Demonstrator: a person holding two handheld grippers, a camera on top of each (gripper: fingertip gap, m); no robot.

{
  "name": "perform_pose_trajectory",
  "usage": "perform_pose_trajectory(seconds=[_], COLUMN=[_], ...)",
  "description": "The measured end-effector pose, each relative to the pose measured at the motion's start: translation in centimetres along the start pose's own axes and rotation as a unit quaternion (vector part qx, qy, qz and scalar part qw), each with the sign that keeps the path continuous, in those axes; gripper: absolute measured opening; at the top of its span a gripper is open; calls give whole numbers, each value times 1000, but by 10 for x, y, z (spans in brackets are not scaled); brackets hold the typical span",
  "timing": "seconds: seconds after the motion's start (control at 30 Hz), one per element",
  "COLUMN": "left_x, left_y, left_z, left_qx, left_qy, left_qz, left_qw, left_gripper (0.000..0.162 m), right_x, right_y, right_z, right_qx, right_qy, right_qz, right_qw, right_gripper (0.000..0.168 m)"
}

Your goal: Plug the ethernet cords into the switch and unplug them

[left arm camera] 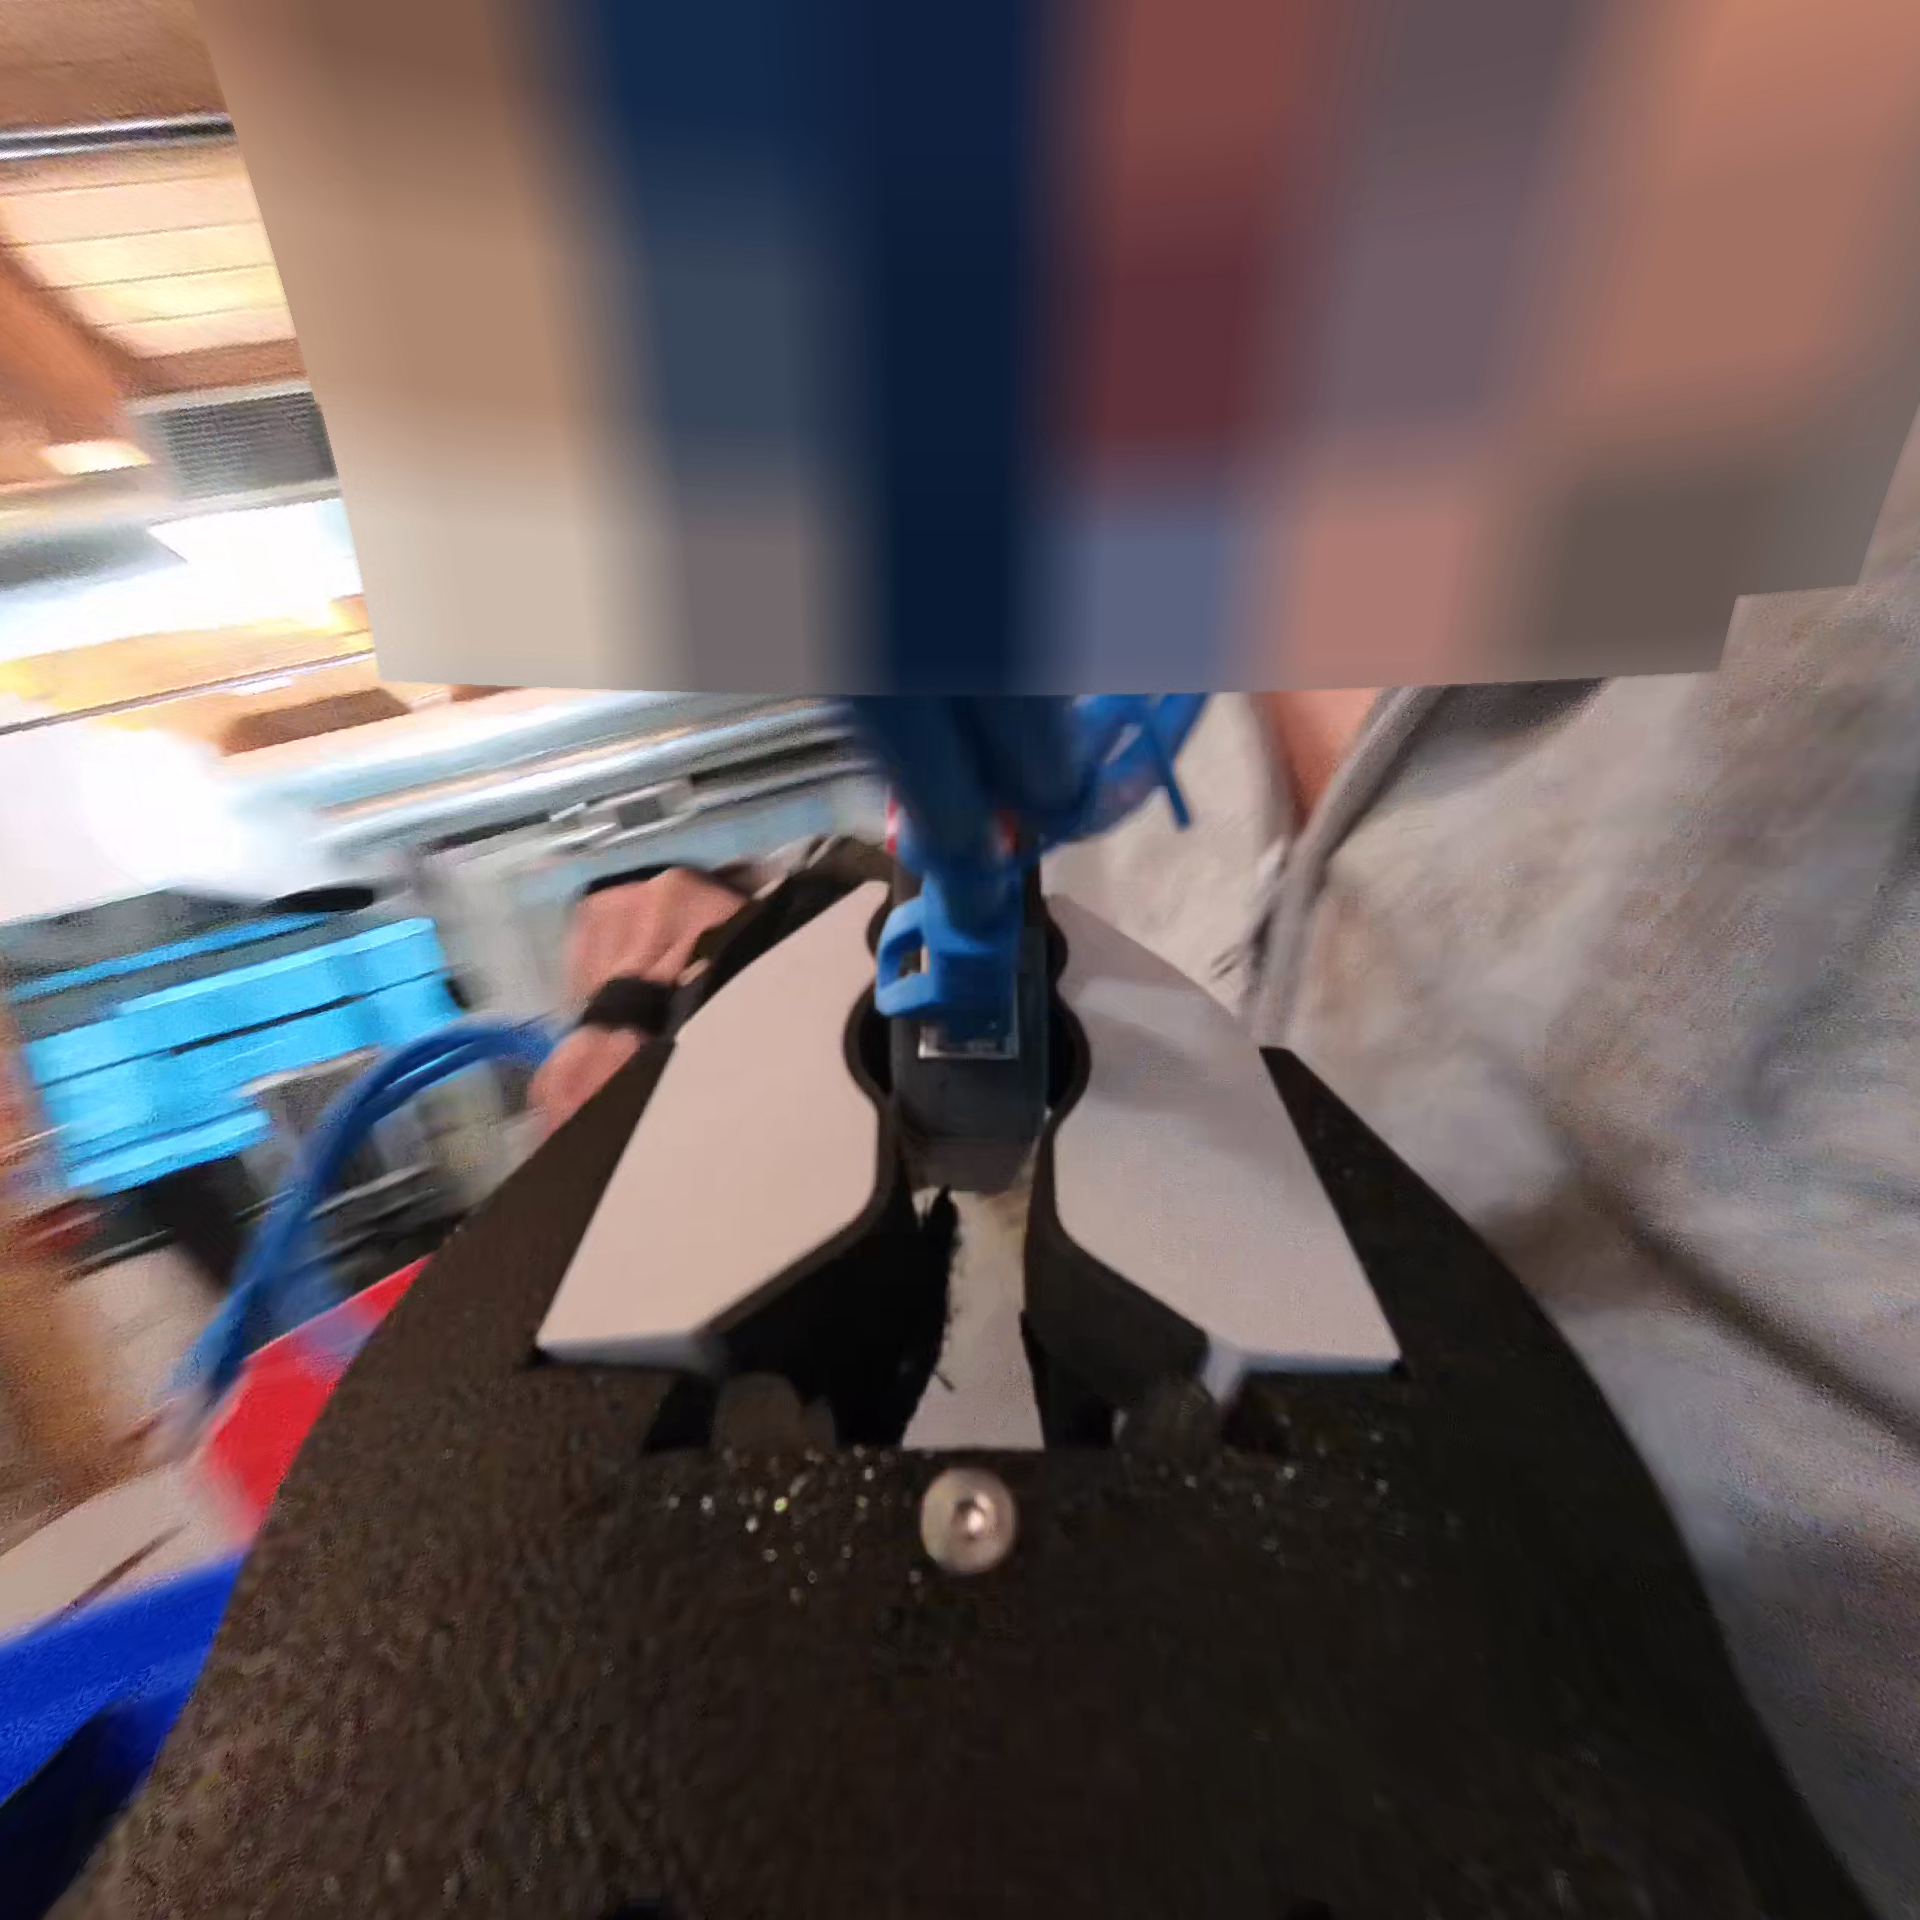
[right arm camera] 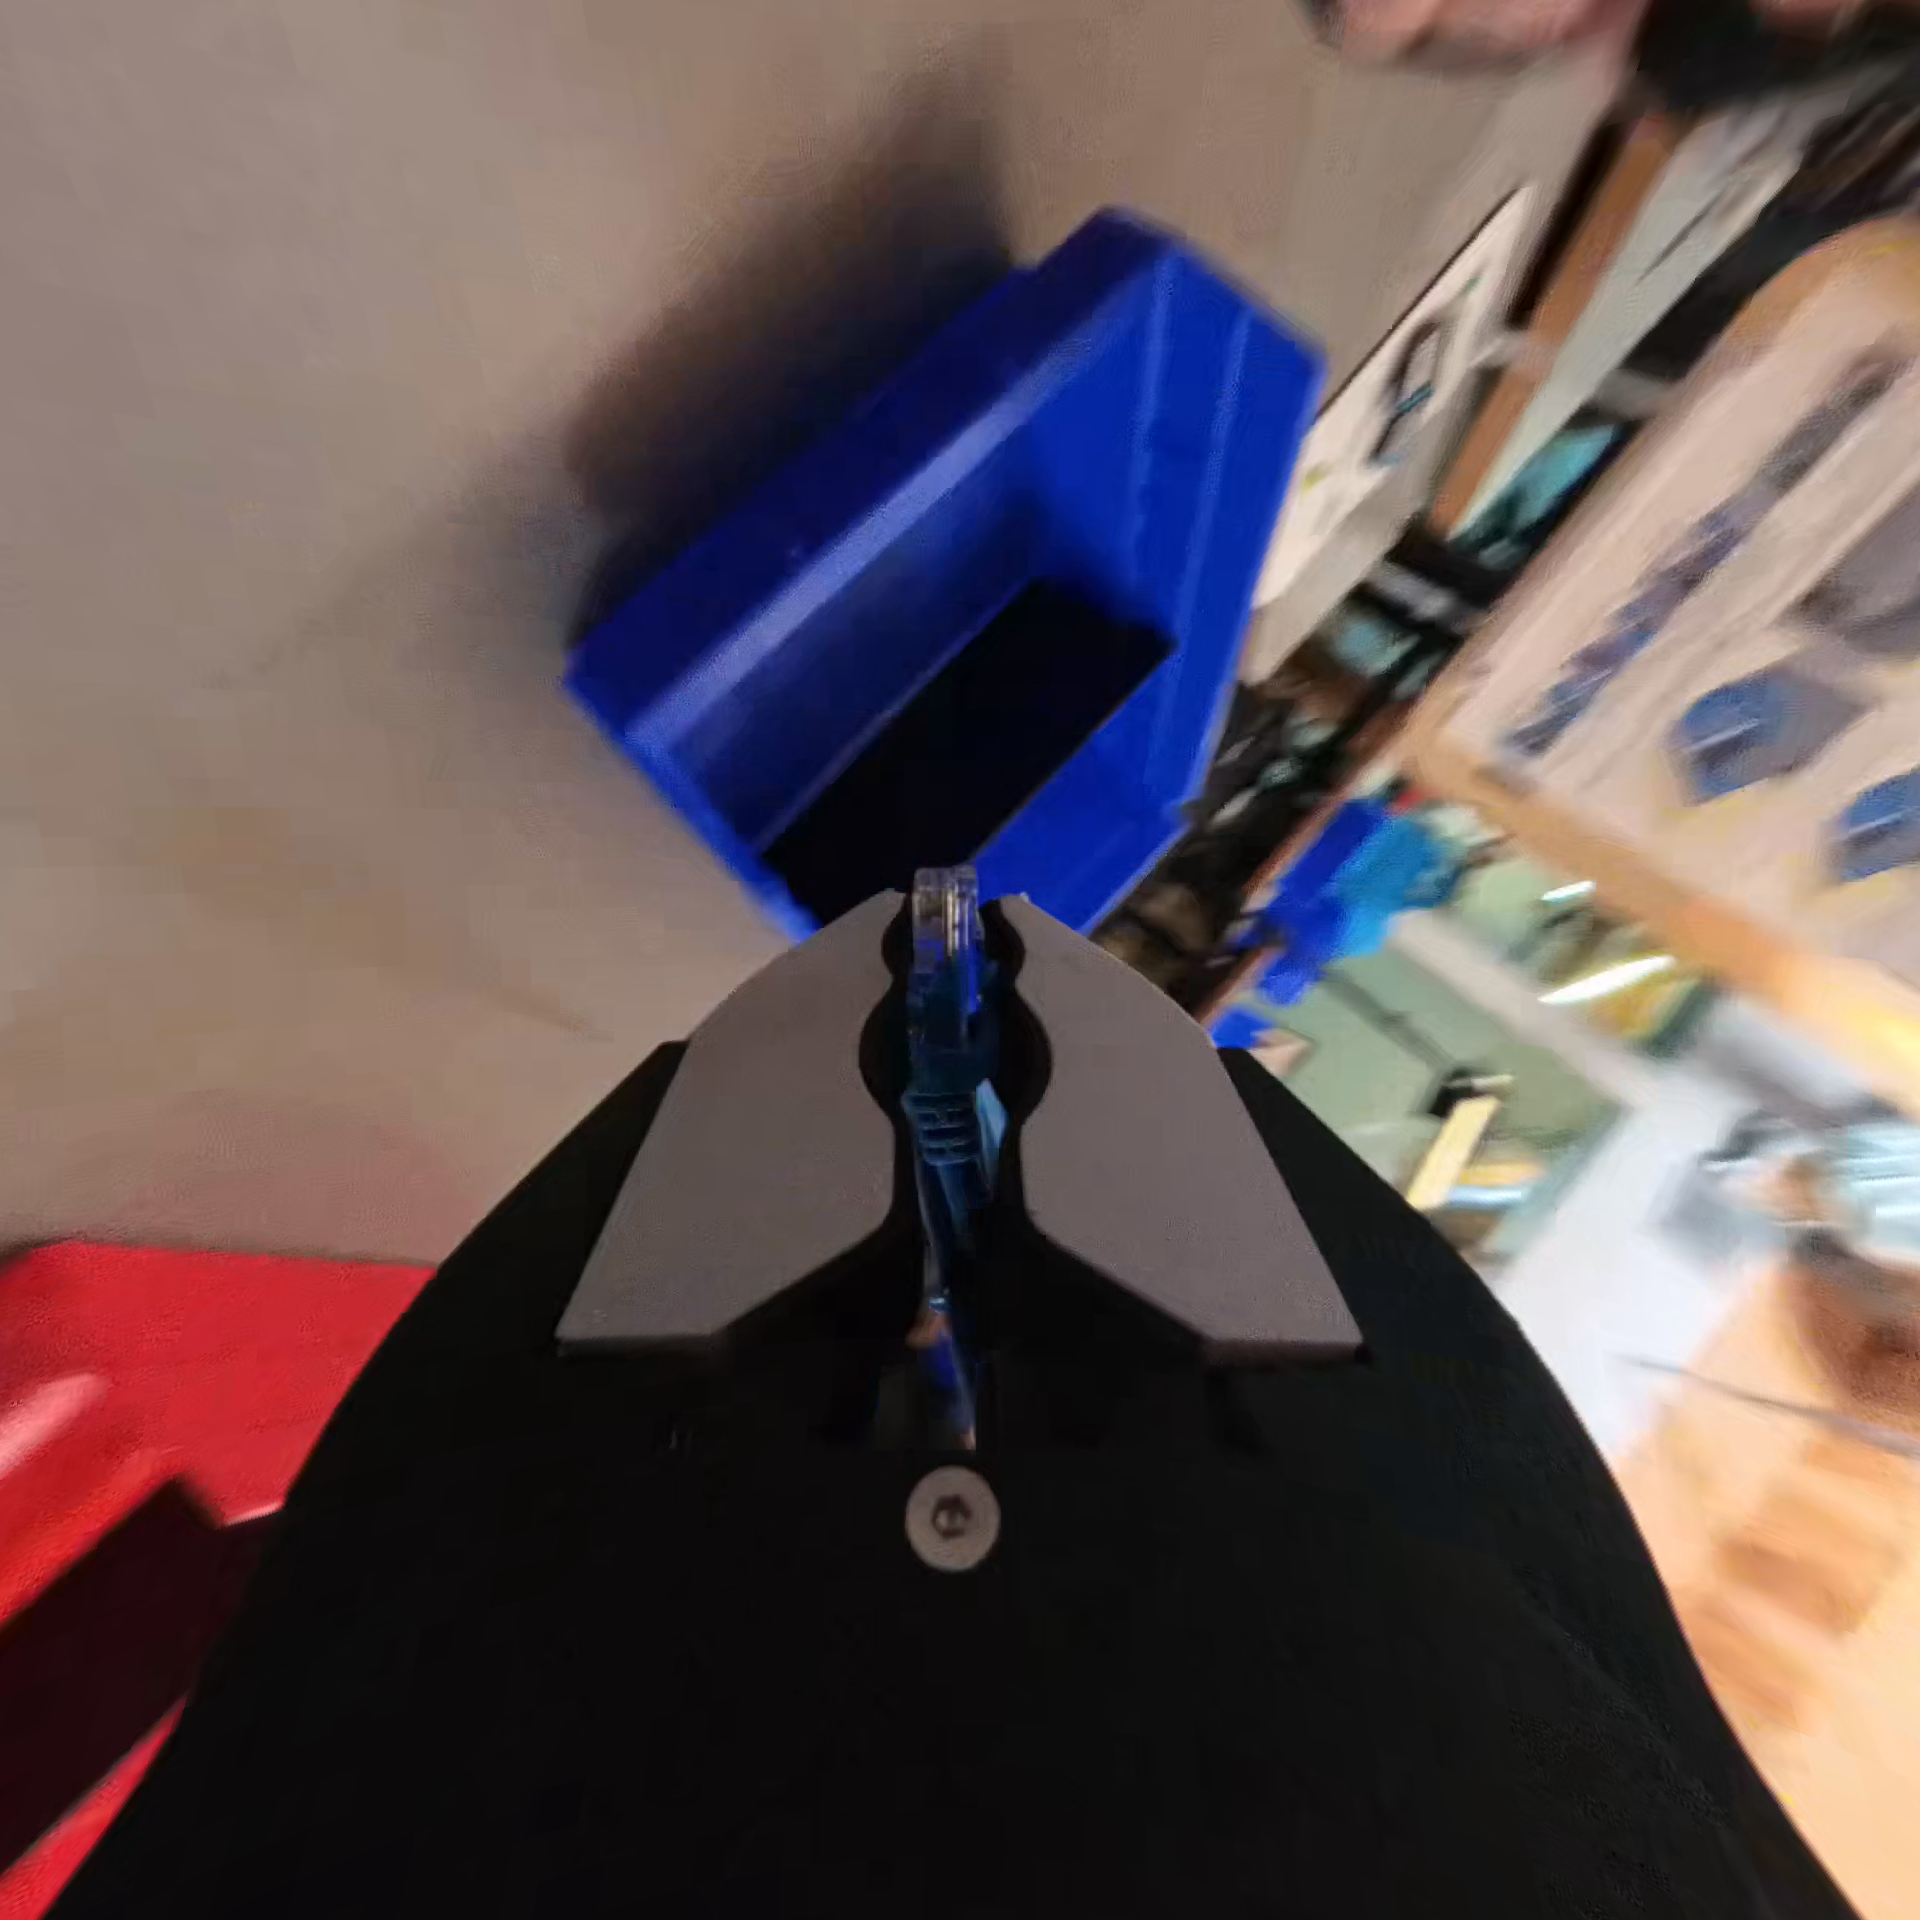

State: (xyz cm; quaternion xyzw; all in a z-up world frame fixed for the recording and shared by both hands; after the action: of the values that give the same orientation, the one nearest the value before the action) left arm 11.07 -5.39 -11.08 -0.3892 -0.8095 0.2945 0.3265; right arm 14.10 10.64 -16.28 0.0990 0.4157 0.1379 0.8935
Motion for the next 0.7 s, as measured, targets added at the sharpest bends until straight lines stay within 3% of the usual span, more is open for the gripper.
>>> perform_pose_trajectory(seconds=[0.07,0.33,0.43,0.6,0.7], left_x=[13,52,68,92,98], left_y=[5,47,47,44,45], left_z=[13,23,24,34,38], left_qx=[10,137,140,147,146], left_qy=[-62,-150,-183,-246,-265], left_qz=[-26,-25,4,13,17], left_qw=[998,979,973,958,953], left_gripper=[22,21,21,21,21], right_x=[0,-15,-8,30,66], right_y=[-2,16,54,125,160], right_z=[5,27,69,157,180], right_qx=[-17,-30,29,73,97], right_qy=[-5,138,202,267,280], right_qz=[-66,-246,-297,-430,-470], right_qw=[998,959,933,860,832], right_gripper=[11,11,11,11,11])
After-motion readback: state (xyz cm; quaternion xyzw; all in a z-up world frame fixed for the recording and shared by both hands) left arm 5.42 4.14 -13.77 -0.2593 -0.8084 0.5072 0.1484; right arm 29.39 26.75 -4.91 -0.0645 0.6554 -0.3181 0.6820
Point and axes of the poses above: each gripper's, where its closed fingertips meet, z back along the fingers, y out of its underside, x = y × z across the jaws, the point moved 2 cm from there along z, back along the fingers, and after that the axes turned 7 degrees about -x, right-handed, at the moved point
